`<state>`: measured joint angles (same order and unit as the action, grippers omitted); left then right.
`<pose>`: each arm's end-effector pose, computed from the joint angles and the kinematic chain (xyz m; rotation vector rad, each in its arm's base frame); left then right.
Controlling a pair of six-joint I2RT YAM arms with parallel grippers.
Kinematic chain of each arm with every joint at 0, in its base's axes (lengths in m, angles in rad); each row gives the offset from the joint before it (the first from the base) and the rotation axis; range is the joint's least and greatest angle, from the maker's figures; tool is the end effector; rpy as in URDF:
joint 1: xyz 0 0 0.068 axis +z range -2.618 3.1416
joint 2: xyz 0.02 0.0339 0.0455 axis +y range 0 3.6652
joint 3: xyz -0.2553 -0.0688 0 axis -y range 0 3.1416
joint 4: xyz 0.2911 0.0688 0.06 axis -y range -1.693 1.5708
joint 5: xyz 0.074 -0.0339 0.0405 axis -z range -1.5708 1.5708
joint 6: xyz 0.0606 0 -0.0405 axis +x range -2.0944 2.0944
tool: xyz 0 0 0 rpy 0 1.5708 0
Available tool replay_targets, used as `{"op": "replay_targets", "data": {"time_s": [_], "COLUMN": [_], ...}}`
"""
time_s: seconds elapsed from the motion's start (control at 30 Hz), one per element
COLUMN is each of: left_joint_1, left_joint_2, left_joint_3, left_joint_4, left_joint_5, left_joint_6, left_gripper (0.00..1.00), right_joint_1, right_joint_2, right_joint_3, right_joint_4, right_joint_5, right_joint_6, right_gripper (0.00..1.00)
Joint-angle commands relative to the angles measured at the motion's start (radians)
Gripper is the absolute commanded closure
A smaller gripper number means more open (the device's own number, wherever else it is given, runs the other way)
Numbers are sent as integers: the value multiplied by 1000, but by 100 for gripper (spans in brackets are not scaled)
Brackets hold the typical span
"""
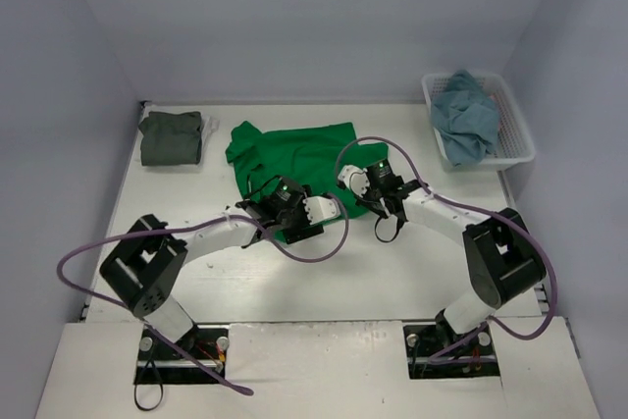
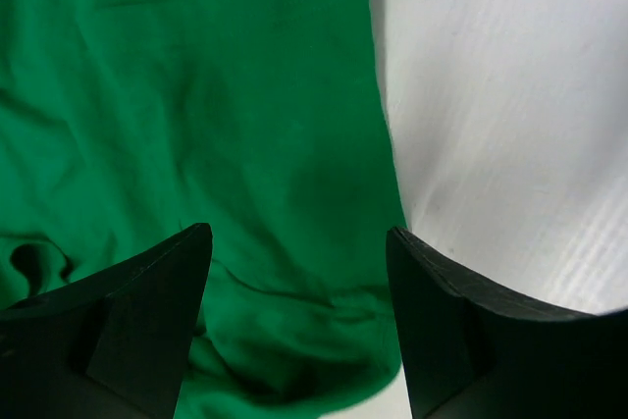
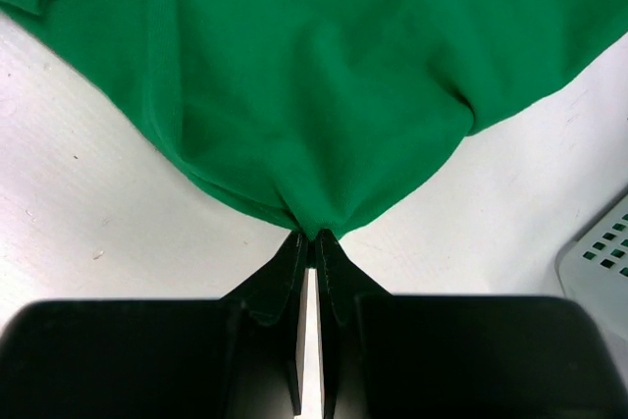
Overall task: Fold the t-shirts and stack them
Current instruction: Flatten out the tshirt
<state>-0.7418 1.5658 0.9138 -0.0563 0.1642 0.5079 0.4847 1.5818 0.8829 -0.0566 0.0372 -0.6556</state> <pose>0.2795 -0.2695 0.1528 1.4069 1.8027 -0.3094 0.3392 0.1761 0.1352 -1.2414 1.9708 -0.1290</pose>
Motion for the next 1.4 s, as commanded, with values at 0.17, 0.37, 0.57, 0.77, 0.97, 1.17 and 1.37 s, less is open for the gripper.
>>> {"op": "replay_targets", "data": {"time_s": [0.17,0.37,0.57,0.77,0.97,1.17,1.37], "left_joint_1": [-36,-44,-44,-42,-44,-48,-59], "left_joint_2": [62,77,51,16,14,68,161], "left_joint_3": [31,31,36,42,30,63,161], "left_joint_4": [141,121,75,-13,-5,0,-71], "left_joint_5": [-120,-121,-83,18,77,49,-34], "left_joint_6": [47,27,-11,-77,-97,-92,-95], "left_gripper": [34,34,34,34,33,33,33], "right_joint_1": [-28,-34,-35,-35,-35,-35,-35], "right_joint_2": [-51,-52,-46,-20,-8,-8,-32], "right_joint_3": [-27,-29,-21,-21,-13,-12,-21], "right_joint_4": [5,9,15,31,34,31,18], "right_joint_5": [-25,-28,-28,-26,-28,-26,-28], "right_joint_6": [-3,-1,-1,2,7,11,4], "right_gripper": [100,100,100,100,100,100,100]}}
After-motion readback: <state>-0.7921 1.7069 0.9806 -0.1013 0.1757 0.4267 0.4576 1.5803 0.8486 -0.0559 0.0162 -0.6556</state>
